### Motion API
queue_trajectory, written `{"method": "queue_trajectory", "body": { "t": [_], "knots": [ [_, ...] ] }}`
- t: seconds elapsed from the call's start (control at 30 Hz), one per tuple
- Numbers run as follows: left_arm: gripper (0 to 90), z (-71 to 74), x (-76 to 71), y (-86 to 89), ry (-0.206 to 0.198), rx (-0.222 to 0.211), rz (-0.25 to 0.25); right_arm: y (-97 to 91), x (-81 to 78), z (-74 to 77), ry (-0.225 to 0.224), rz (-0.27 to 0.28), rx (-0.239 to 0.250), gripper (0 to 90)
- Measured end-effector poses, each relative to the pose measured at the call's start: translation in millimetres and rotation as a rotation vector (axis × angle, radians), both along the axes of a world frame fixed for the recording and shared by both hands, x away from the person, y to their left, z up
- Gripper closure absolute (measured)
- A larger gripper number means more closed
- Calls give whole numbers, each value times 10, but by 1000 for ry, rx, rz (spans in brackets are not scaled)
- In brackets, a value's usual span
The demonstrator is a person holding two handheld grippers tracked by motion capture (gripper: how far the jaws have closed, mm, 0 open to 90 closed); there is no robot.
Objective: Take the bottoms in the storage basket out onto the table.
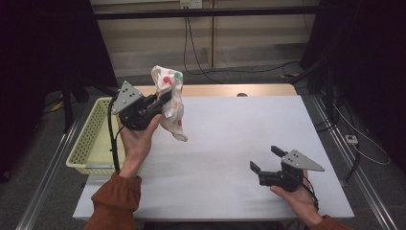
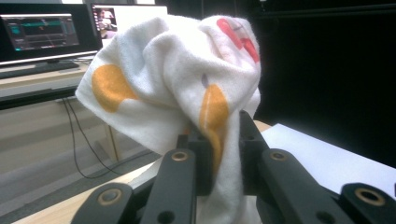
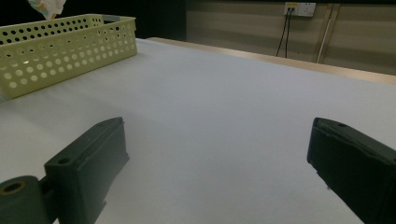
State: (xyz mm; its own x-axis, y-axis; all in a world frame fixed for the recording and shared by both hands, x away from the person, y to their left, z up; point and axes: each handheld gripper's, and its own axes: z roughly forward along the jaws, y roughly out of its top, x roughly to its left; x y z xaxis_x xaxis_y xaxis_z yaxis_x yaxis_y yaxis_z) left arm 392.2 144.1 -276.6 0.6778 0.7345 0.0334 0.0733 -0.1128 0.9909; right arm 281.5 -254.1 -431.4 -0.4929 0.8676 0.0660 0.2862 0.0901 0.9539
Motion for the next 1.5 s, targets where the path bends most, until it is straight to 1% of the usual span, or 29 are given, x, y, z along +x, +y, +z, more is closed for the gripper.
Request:
{"method": "queue_trajectory", "body": {
  "t": [0.13,0.17,0.2,0.23,0.27,0.37,0.43,0.53,0.57,0.6,0.63,0.7,0.73,0.8,0.87,0.97,1.1,1.13,1.2,1.23,1.27,1.5],
  "knots": [
    [811,-30,1,-56,3,14,-1,-2,-2,-2,-1,0,-2,48],
    [811,-38,-3,-73,8,2,-2,-3,-5,-1,-1,0,-4,48],
    [811,-40,-3,-75,6,14,-3,-5,-7,0,-2,-1,-4,48],
    [811,-43,-4,-86,7,15,-6,-3,-9,1,-1,-4,1,48],
    [811,-50,-8,-107,9,0,-16,-3,-9,1,-1,-4,2,48],
    [811,-54,-17,-142,7,26,-29,1,-12,1,2,-4,2,48],
    [810,-62,-19,-172,9,19,-33,0,-11,0,0,-3,1,48],
    [810,-81,-10,-198,21,22,-38,-3,-10,1,1,-4,4,48],
    [810,-92,-6,-213,28,12,-39,-3,-11,1,4,-4,5,48],
    [810,-101,2,-215,32,21,-44,-3,-10,0,2,-3,4,48],
    [810,-112,7,-227,39,15,-44,-2,-11,0,2,-2,4,48],
    [810,-135,28,-235,63,-3,-60,-1,-11,0,2,-1,3,48],
    [810,-147,38,-239,69,-3,-60,-1,-11,0,2,-1,4,48],
    [810,-173,52,-253,72,18,-51,-3,-11,0,2,-1,4,48],
    [810,-201,67,-268,85,17,-55,-4,-9,0,1,0,6,48],
    [810,-233,85,-291,92,29,-53,-3,-9,0,3,-1,5,48],
    [810,-271,108,-318,102,35,-69,-3,-12,1,4,0,6,48],
    [810,-276,114,-323,99,45,-74,-4,-13,2,2,1,5,48],
    [810,-288,125,-343,102,42,-72,-12,-12,2,-1,1,2,48],
    [810,-294,131,-348,107,47,-72,-14,-11,1,-1,-1,1,48],
    [810,-303,138,-358,110,42,-70,-17,-9,1,-1,0,2,48],
    [810,-368,177,-413,127,56,-74,-11,-12,2,0,2,2,48]
  ]
}}
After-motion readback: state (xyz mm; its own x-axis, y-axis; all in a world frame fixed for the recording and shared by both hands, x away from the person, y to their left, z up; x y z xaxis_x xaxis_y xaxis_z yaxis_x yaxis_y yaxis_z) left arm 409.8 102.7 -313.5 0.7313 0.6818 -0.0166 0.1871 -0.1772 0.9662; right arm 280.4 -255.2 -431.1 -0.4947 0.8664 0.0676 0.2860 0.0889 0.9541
